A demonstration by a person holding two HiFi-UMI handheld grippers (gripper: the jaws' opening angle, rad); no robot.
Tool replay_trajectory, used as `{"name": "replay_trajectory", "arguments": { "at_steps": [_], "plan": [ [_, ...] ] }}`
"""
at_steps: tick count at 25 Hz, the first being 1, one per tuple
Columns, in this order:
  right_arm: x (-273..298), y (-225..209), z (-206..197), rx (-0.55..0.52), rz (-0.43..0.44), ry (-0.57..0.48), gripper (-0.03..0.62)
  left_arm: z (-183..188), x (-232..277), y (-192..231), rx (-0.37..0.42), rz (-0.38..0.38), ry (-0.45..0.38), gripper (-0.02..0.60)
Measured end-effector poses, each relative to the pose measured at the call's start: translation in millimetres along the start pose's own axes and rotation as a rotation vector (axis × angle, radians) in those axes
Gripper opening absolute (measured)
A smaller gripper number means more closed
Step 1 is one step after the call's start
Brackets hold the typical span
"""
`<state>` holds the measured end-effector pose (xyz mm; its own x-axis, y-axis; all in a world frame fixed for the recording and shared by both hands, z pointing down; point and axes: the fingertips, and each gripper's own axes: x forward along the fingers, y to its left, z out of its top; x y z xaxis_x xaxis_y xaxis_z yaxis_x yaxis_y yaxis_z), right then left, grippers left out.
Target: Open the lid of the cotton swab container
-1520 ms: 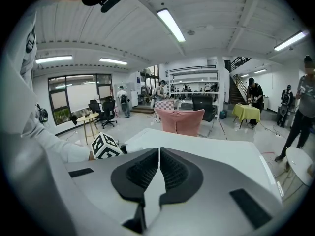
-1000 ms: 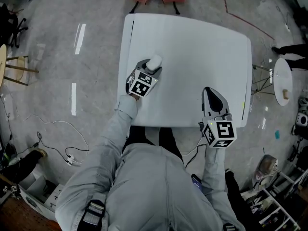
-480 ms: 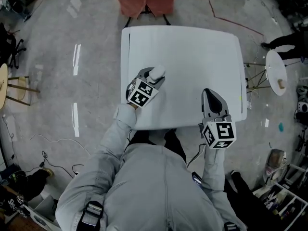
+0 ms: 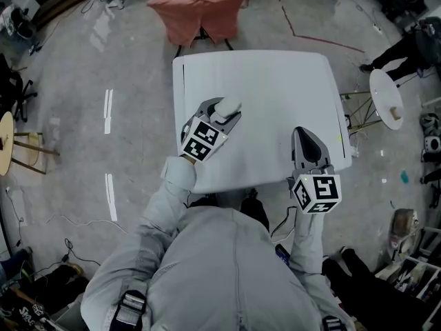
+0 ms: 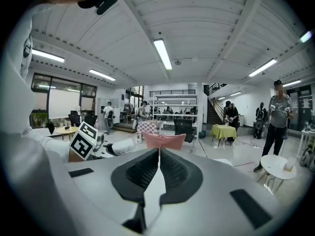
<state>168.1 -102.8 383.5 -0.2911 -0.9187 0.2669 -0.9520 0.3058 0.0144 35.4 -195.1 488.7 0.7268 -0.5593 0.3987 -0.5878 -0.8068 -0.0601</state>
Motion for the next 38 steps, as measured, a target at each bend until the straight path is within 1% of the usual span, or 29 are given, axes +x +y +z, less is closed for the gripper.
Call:
{"name": "replay_trajectory", "arguments": {
  "at_steps": [5,8,14,20,24,30,34,38],
  "plan": [
    [-17,8,11,-0.003,-0.013,-0.031,0.037,26,-29,-6,0.015,-0.006,-0.045,0.215],
    [-28,9,14,0.002,-0.023,-0.046,0.037,32,-45,-10,0.024,0.001,-0.044,0.215],
    [-51,8,25,-0.003,-0.068,-0.068,0.037,39,-81,-17,0.090,0.016,-0.017,0.215],
    [-64,7,31,-0.020,-0.088,-0.079,0.037,52,-102,-26,0.095,0.013,-0.045,0.215],
    [-60,6,36,-0.031,-0.079,-0.087,0.037,57,-102,-25,0.101,0.013,-0.053,0.215],
    [-50,4,39,-0.077,-0.050,-0.090,0.037,53,-91,-28,0.115,0.005,-0.038,0.215],
    [-37,5,38,-0.106,-0.017,-0.087,0.037,42,-80,-30,0.117,-0.021,-0.009,0.215],
    [-16,17,43,-0.141,0.030,-0.073,0.037,33,-75,-24,0.121,-0.050,0.030,0.215]
  ]
}}
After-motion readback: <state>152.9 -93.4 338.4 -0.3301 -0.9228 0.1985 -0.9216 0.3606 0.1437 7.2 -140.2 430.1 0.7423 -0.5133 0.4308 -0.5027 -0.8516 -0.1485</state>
